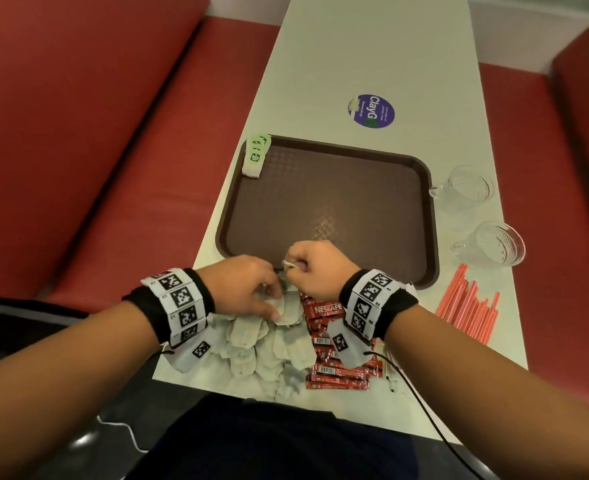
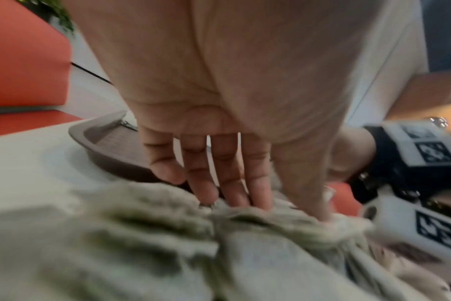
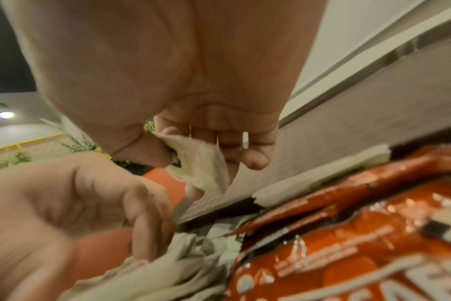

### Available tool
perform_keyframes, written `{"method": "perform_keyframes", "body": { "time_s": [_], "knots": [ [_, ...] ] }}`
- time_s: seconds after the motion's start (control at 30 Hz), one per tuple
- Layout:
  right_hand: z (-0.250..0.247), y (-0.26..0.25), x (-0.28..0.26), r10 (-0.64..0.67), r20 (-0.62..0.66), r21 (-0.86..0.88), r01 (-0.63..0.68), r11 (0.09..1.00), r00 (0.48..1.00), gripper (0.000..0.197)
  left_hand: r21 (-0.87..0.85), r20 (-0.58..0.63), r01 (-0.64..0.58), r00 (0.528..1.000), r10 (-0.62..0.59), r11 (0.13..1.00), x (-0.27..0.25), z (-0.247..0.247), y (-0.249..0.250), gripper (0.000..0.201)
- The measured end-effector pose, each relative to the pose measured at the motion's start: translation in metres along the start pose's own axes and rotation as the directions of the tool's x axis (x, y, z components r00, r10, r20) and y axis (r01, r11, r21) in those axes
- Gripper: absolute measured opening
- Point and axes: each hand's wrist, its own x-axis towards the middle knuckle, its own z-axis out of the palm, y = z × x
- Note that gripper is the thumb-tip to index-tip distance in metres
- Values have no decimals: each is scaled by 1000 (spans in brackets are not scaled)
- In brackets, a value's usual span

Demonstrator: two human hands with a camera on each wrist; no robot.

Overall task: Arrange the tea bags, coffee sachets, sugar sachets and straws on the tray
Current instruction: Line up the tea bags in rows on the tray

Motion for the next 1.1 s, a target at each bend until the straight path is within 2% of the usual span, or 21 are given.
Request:
{"method": "perform_keyframes", "body": {
  "time_s": [0.07,0.1,0.23,0.3,0.43,0.53,0.63,0.7,0.77,0.87,0.97,1.1],
  "knots": [
    [0,3,0,42,-37,50,-40,998,998,31,66,37,-9,999,7,998,1,3,3,52],
    [0,4,0,64,-50,64,-61,996,997,31,94,31,-17,999,14,995,2,3,3,51],
    [3,4,1,84,-52,137,-76,988,995,26,58,-73,-11,997,15,998,0,-7,0,23],
    [4,4,1,81,-24,170,-76,983,996,18,25,-165,-6,986,10,1000,-2,-16,-4,16],
    [4,1,7,28,22,160,-31,987,999,24,-51,-381,-44,924,22,998,-7,-33,-9,14],
    [2,-6,17,-29,-48,133,36,990,998,12,-69,-461,-93,886,50,993,-12,-48,-10,14],
    [-1,-12,28,-26,-125,134,43,990,992,21,-63,-536,-127,841,74,990,-13,-58,-13,11],
    [-4,-16,35,-20,-152,152,44,987,988,23,-152,-584,-130,812,17,980,-13,-62,-17,12],
    [-6,-19,42,-25,-169,178,55,983,985,20,-236,-582,-98,811,-60,967,-10,-64,-24,16],
    [-6,-22,55,-8,-201,171,43,984,980,14,-228,-555,-21,824,-113,973,-2,-69,-39,11],
    [-6,-23,63,75,-209,122,-50,991,975,14,-240,-568,102,791,-224,966,14,-83,-61,10],
    [-7,-25,63,155,-176,170,-125,977,972,14,-214,-530,322,755,-387,922,46,-112,-92,13]
  ]
}}
